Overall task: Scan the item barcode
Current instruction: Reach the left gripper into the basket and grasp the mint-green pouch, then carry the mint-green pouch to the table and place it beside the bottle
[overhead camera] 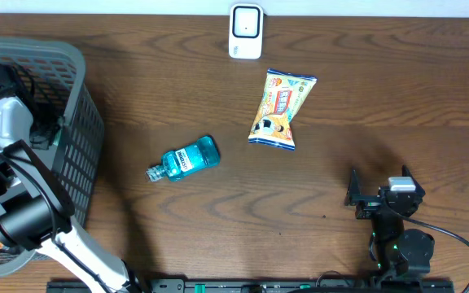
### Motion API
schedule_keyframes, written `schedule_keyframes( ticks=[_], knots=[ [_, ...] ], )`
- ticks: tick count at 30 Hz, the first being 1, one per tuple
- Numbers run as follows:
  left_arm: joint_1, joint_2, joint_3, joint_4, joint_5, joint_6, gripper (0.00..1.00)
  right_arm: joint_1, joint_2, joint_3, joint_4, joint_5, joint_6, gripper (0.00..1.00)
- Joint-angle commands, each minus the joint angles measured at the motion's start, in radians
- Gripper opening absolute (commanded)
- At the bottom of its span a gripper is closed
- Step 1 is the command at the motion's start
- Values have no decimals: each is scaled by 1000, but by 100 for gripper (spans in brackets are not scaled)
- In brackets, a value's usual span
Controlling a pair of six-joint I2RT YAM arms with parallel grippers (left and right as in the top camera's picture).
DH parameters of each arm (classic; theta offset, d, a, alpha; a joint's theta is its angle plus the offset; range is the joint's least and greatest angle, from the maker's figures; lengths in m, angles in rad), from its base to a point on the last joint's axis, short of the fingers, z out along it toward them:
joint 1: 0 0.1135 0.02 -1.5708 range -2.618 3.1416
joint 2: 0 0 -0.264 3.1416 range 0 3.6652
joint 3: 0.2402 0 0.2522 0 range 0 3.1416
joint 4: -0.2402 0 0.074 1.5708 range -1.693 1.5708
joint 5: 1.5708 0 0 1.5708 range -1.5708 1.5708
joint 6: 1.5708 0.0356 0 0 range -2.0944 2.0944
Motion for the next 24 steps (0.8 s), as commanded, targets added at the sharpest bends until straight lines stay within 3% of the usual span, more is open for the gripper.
schedule_keyframes(
  ticks=[1,15,19,24],
  knots=[
    [0,-67,-20,-42,2,33,19,7,-5,-4,2,-5,-9,99],
    [-60,-780,-20,-219,25,35,19,7,-5,-4,2,-5,-9,99],
    [-179,-929,-20,-230,99,35,19,7,-5,-5,2,-5,-9,99],
    [-477,-1024,-21,-257,116,35,19,7,-5,-5,2,-5,-8,99]
  ],
)
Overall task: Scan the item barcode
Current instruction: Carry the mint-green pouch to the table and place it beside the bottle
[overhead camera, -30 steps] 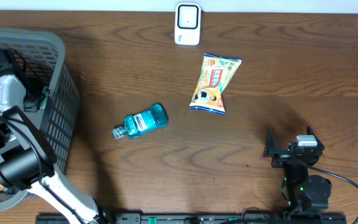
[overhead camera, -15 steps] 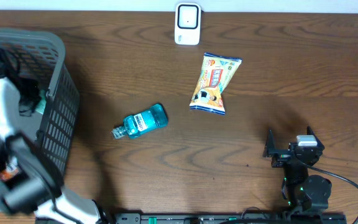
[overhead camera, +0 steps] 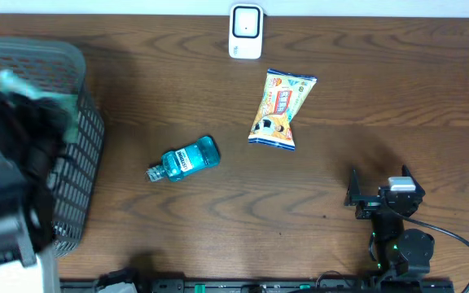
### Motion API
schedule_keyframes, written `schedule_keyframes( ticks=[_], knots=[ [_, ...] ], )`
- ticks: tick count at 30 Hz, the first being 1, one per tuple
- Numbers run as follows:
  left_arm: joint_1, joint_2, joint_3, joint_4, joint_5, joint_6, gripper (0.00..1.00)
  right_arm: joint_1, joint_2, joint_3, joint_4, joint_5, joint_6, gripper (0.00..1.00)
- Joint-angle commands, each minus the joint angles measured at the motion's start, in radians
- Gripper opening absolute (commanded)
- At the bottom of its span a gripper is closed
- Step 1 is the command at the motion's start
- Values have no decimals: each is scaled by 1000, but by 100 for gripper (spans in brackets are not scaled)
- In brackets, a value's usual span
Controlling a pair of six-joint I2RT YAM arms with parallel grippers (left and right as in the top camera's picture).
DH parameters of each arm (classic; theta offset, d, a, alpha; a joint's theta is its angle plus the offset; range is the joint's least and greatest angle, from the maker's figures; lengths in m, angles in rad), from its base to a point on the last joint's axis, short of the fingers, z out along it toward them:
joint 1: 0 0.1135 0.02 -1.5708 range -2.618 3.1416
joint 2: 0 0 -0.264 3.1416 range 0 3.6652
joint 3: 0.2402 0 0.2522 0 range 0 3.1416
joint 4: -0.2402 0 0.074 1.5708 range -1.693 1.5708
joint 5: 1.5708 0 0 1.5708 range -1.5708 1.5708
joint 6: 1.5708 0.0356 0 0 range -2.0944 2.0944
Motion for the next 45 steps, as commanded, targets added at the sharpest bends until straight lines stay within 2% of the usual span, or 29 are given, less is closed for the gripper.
schedule_keyframes(
  ticks=[1,8,12,16,22,28,29,30,31,32,33,36,38,39,41,43,45],
  knots=[
    [-200,-22,9,-24,33,17,18,7,-5,-5,2,-5,-9,99],
    [-584,79,-74,-72,31,17,19,7,-5,-5,2,-5,-9,99],
    [-763,222,-140,-56,30,16,18,7,-5,-4,2,-5,-8,99],
    [-900,425,-151,-31,-34,17,19,7,-5,-4,2,-5,-9,99],
    [-1012,728,-151,146,-81,16,19,7,-5,-5,2,-5,-9,99],
    [-1022,855,-151,142,-82,14,19,7,-5,-5,2,-5,-9,99],
    [-1020,853,-150,136,-82,14,23,7,-5,-5,2,-5,-9,99],
    [-1018,846,-147,131,-83,14,52,7,-5,-5,2,-5,-9,99],
    [-1010,827,-135,117,-87,14,76,7,-5,-5,2,-5,-9,99],
    [-1005,814,-127,112,-90,18,86,7,-5,-5,2,-5,-9,99],
    [-995,779,-113,110,-90,30,92,7,-5,-4,2,-5,-9,99],
    [-991,714,-105,112,-93,37,93,7,-5,-4,2,-5,-9,99],
    [-991,676,-105,111,-117,37,91,7,-5,-4,2,-5,-9,99],
    [-991,658,-105,110,-129,37,78,7,-5,-5,2,-5,-9,99],
    [-991,633,-105,111,-146,36,38,7,-5,-4,2,-5,-9,99],
    [-991,612,-105,111,-193,37,22,7,-5,-5,2,-5,-9,99],
    [-987,578,-103,111,-288,68,15,7,-5,-4,2,-5,-9,99]
  ],
)
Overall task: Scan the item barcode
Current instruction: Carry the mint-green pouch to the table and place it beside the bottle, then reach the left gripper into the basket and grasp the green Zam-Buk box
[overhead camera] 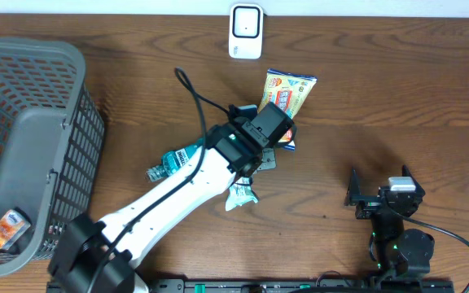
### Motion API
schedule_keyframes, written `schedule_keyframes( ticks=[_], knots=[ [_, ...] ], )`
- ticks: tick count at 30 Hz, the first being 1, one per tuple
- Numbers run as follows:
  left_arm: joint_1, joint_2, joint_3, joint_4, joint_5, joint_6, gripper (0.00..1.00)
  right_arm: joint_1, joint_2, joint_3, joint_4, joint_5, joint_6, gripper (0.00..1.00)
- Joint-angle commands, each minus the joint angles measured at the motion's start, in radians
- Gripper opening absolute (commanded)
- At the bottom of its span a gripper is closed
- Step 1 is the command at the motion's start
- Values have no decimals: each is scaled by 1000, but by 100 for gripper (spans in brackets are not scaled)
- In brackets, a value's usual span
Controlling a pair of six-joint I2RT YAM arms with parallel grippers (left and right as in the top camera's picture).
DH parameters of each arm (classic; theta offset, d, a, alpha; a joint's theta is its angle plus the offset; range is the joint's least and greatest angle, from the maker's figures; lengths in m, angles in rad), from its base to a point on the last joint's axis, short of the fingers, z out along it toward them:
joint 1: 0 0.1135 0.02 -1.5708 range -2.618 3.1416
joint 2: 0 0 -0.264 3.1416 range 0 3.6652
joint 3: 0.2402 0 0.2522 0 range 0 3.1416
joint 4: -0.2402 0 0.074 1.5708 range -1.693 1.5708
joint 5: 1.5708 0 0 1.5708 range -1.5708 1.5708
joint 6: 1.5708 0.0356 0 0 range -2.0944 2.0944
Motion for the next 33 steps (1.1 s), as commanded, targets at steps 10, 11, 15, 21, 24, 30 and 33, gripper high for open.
schedule_keyframes(
  ticks=[10,11,15,21,24,30,33],
  knots=[
    [189,-405,48,0,-569,115,98,7,-5,-4,2,-5,-9,99],
    [256,-472,48,4,-603,115,98,7,-5,-4,2,-5,-8,99],
    [461,-594,48,-10,-604,142,98,7,-5,-4,2,-5,-9,99],
    [815,-665,48,-146,-525,145,98,7,-5,-5,2,-5,-9,99],
    [991,-641,48,-229,-406,154,98,7,-5,-4,2,-5,-9,99],
    [1336,-492,42,-299,-57,279,98,7,-5,-5,2,-5,-8,99],
    [1464,-401,34,-315,83,354,98,7,-5,-4,2,-5,-9,99]
  ],
)
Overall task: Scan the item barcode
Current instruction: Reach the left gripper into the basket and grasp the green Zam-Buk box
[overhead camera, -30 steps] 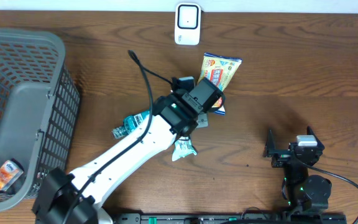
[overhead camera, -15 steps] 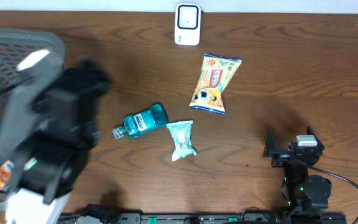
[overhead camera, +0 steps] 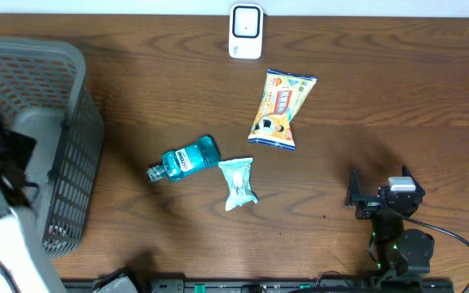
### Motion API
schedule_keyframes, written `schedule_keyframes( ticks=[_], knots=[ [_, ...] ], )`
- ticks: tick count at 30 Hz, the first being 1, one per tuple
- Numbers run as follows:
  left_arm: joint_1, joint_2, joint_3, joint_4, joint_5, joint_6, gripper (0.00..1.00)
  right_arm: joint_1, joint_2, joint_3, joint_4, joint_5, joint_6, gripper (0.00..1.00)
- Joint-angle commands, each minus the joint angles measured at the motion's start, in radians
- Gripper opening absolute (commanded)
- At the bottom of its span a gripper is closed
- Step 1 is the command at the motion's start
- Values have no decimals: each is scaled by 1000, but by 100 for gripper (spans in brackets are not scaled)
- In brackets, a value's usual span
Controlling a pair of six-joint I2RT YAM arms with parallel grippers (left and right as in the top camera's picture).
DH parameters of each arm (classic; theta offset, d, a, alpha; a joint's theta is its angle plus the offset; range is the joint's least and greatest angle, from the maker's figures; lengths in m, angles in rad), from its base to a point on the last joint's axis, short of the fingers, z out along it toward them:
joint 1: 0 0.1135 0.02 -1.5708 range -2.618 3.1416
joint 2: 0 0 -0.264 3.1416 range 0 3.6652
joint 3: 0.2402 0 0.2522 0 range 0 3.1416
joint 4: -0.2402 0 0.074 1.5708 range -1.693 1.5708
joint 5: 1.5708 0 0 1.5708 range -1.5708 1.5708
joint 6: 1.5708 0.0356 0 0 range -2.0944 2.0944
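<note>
A light teal packet lies flat mid-table, just right of a blue mouthwash bottle. A yellow snack bag lies further back. The white scanner stands at the far edge. My left arm is blurred at the far left, over the grey basket; its fingers cannot be made out. My right gripper rests folded at the lower right, away from all the items, with nothing in it.
The grey mesh basket fills the left side of the table, and my left arm covers its inside. The right arm's base and cable sit by the front edge.
My left arm was stretched across the table with the teal packet beneath it. It is now back at the left over the basket. The packet lies alone beside the bottle.
My left arm was first down in the basket. Then it was blurred above the basket with something light teal at it. Then it reached to mid-table near the snack bag, with the teal packet under it. Now the packet lies on the table and the arm is over the basket again.
</note>
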Motion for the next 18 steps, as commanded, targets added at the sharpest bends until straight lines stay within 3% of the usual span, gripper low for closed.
schedule_keyframes(
  ticks=[1,10,18],
  knots=[
    [146,112,-18,-29,271,129,98,7,-5,-4,2,-5,-9,99],
    [314,335,-136,-37,296,253,98,7,-5,-5,2,-5,-9,99],
    [406,361,-273,9,295,292,98,7,-5,-5,2,-5,-8,99]
  ],
)
